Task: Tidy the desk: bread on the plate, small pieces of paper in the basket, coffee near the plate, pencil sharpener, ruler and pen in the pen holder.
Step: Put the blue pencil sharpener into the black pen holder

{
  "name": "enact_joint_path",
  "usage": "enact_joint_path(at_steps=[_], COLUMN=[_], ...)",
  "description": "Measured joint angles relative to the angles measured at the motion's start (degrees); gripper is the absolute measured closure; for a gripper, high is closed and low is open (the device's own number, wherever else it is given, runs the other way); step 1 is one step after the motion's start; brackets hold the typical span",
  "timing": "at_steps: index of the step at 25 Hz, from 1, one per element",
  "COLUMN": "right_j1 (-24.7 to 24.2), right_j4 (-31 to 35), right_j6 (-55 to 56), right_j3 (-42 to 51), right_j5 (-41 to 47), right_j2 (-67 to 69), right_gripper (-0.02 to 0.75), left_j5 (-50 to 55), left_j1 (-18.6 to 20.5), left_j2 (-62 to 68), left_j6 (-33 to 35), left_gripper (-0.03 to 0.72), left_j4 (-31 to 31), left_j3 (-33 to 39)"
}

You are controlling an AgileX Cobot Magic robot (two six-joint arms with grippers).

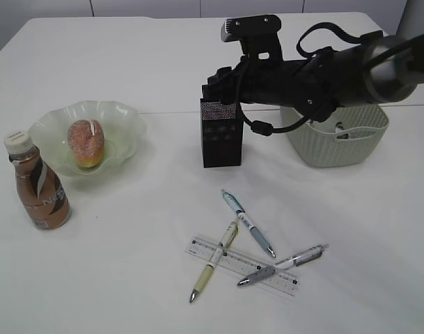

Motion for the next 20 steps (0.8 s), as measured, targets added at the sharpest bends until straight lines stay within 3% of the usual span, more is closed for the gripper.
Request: enact_joint_path(at_steps=[20], right_j1=[0.0], right_j4=[0.0], right_j6=[0.0], right_j3=[-0.36], right_j5=[0.24], right_j2=[0.83], right_gripper=[0.393], left_j5=[0.0], left_j1=[0.0], left_j2=[0.0], left_j6=[0.0], left_gripper=[0.308], left_j4=[0.0], left_j3=[0.0])
